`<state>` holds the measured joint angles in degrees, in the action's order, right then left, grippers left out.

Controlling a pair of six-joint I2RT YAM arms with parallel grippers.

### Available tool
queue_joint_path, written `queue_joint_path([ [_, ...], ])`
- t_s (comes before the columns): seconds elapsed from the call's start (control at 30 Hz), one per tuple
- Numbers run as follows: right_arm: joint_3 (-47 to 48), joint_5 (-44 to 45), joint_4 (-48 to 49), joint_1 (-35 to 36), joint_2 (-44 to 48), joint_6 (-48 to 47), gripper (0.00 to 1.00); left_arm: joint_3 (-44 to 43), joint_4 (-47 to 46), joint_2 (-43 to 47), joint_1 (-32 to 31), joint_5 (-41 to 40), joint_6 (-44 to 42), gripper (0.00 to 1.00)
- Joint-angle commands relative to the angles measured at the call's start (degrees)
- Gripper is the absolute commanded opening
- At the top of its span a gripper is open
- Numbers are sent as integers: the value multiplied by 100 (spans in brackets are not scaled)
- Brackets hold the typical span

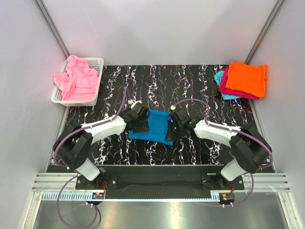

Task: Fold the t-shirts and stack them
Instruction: Fold the tshirt

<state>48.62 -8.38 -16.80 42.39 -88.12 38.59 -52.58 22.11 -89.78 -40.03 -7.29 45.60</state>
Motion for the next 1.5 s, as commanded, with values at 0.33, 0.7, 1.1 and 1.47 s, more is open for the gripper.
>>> queue_joint_path([
  [0.33,-810,537,-50,67,-391,834,6,-95,-251,13,303,-53,19,46],
  [0.7,-380,1682,-1185,67,-751,1247,0,-165,136,461,549,-466,-166,47],
  [1.1,-626,1656,-1326,67,-443,1256,0,-1307,-444,-452,663,386,-289,47],
  [1.47,-503,1515,-1335,67,-470,1160,0,-1528,21,-1103,663,-53,36,46],
])
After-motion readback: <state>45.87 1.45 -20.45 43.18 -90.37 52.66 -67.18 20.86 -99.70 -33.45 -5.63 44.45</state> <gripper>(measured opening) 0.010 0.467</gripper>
